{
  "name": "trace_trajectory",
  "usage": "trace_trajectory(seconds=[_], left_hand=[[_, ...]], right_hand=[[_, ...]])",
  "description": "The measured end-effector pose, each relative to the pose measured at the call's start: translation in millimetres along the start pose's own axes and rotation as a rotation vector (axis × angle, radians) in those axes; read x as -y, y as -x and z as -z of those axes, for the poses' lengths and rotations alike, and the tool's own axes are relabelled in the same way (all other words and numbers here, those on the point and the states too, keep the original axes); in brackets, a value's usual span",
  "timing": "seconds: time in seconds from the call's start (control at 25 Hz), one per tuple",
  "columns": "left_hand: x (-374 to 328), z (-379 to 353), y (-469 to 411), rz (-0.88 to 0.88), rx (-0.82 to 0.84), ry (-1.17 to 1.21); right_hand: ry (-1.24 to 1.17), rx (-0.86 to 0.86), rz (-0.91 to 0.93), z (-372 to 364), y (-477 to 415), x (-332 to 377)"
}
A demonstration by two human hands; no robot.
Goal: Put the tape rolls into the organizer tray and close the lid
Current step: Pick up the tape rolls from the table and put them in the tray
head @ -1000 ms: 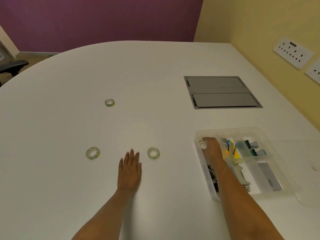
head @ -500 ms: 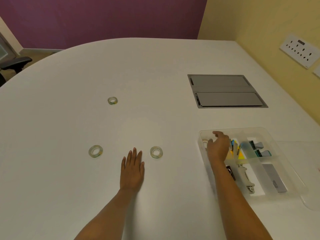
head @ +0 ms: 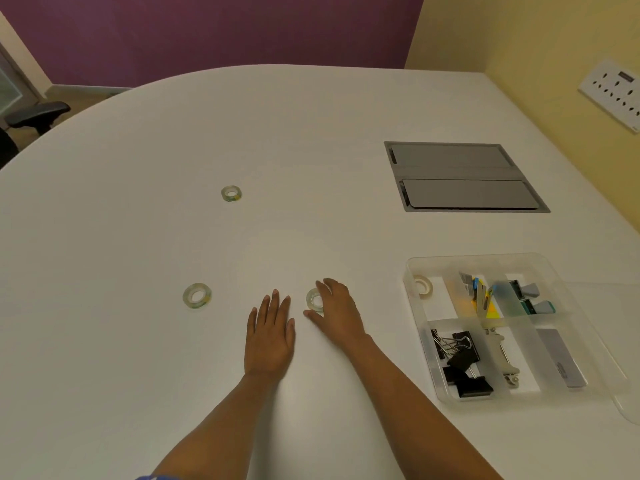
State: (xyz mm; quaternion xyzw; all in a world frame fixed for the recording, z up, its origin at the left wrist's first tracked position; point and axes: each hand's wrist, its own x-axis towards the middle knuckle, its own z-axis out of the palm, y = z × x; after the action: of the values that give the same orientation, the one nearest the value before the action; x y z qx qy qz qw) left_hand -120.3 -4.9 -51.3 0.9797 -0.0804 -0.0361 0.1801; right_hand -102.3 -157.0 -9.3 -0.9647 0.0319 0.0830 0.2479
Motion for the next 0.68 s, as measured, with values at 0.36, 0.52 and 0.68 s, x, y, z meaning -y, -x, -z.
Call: trace_trajectory(seconds=[0.36, 0.52, 0.68], left_hand=[[1, -2, 0, 0.003, -0.009, 0.010], [1, -2, 1, 0.002, 0.005, 0.011], [1, -2, 1, 0.007, 0.010, -0.008]], right_hand=[[-0.219, -0.208, -0.034, 34, 0, -9], [-0.346, -0.437, -0.193, 87, 1, -35], [-0.334, -0.552, -0.371, 120, 12, -77]])
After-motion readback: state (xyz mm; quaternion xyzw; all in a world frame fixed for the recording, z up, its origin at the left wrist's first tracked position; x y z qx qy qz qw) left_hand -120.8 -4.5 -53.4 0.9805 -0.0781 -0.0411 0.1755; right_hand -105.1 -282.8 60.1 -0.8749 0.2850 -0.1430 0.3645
